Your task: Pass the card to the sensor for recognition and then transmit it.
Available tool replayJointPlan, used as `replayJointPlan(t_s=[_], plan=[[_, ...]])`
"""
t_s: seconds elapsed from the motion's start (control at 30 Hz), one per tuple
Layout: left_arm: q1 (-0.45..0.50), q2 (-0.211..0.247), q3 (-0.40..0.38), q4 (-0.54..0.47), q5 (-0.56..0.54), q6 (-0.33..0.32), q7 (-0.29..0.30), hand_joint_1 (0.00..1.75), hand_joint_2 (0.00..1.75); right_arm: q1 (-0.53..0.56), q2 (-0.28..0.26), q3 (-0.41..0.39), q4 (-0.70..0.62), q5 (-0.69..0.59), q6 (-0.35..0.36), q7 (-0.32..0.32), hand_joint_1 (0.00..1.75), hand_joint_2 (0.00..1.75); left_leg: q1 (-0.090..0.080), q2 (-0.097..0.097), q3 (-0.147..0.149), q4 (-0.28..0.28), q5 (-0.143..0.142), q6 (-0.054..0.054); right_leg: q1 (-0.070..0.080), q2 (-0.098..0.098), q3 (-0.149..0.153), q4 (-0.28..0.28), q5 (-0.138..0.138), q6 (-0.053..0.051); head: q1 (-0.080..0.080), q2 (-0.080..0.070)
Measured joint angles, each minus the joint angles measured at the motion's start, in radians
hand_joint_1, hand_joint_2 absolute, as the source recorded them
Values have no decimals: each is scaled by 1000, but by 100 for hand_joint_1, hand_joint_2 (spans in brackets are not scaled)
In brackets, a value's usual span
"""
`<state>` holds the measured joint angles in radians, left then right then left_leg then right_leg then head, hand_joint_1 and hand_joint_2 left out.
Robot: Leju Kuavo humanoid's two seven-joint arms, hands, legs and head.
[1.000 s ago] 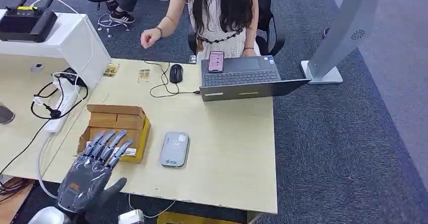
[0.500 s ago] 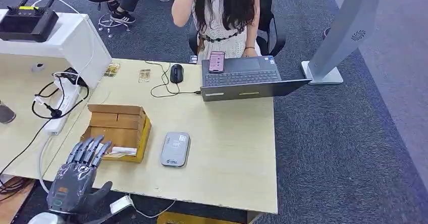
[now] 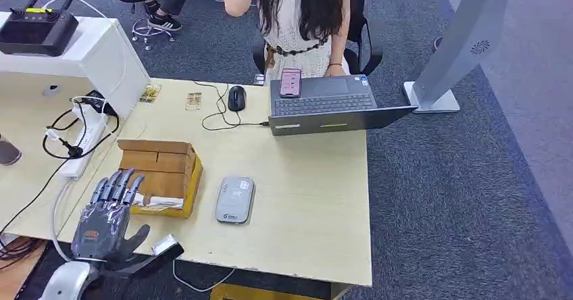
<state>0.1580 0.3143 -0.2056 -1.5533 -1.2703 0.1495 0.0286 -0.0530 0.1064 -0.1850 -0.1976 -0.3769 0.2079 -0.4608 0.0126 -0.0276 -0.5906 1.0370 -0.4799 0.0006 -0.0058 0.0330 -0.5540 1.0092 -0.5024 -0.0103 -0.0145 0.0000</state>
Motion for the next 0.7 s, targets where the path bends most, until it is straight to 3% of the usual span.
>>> replayJointPlan(t_s=[0.37,0.7], plan=[[-115,-80,0,68,-43,-55,-23,0,175,-10,-12,-10,0,-7,-7,39,0,0,0,0,0,0,0,0,0,0,0,0,0,0,0,0],[-151,-111,-2,104,-43,-89,-40,0,175,-12,-25,-23,0,-23,-18,72,0,0,0,0,0,0,0,0,0,0,0,0,0,0,0,0]])
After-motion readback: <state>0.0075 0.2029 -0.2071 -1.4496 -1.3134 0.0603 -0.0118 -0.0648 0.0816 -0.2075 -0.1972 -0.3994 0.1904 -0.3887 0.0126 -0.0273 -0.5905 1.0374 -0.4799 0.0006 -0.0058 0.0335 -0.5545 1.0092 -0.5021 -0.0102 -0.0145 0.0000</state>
